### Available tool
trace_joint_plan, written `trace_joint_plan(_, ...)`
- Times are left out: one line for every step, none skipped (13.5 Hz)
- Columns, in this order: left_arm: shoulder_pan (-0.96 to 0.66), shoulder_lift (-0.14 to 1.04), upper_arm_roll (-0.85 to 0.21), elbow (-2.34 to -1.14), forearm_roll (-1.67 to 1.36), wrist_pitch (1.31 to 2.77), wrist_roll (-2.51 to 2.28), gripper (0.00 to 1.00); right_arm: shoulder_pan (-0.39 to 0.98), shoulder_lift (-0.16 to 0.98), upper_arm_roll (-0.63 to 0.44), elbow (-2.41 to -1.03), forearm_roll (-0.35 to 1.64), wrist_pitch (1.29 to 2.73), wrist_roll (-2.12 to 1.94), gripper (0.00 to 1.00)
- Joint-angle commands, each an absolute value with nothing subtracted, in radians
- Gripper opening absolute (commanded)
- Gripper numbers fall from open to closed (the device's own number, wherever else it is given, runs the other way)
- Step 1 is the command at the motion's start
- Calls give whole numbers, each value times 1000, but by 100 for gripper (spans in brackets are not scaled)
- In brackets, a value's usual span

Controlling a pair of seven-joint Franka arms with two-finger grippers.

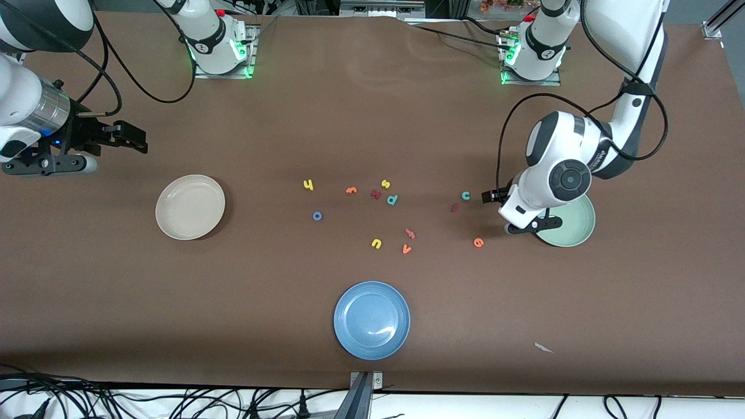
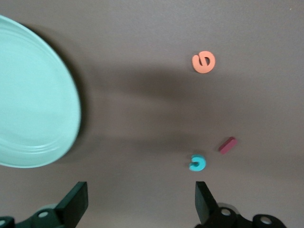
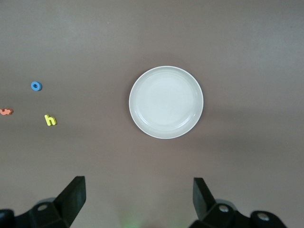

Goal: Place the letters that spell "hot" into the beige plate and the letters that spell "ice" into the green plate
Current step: 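Move the left gripper over the teal letter beside the pink bar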

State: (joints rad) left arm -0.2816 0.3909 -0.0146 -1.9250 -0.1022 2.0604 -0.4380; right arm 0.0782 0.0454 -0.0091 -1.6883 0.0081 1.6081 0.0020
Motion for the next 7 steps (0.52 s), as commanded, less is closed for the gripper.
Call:
trace_joint_plan(-301, 403, -20, -1973, -138, 2155, -514, 99, 74, 34, -9, -1697, 23, 1601, 5, 100)
trace_joint_plan(-308, 425, -23, -1971, -138, 2175, -537, 99, 74, 34, -9, -1698, 21, 1601, 5, 100)
trace_joint_plan(-313, 437, -23, -1973, -138, 2199, -554, 99, 74, 34, -9, -1698, 21, 1601, 5, 100)
trace_joint_plan(-314, 452, -26, -1971, -138, 2215, -566, 99, 74, 34, -9, -1698, 21, 1601, 3, 100)
trace_joint_plan(-316, 465, -34, -1971, -138, 2235, -575, 99, 74, 34, -9, -1698, 21, 1601, 2, 100)
trace_joint_plan(-316, 477, -35, -1971, -138, 2255, -586, 99, 74, 34, -9, -1698, 21, 1600, 2, 100)
trace_joint_plan(-318, 489, -38, -1971, -140, 2276, -606, 99, 74, 34, -9, -1698, 23, 1597, 2, 100)
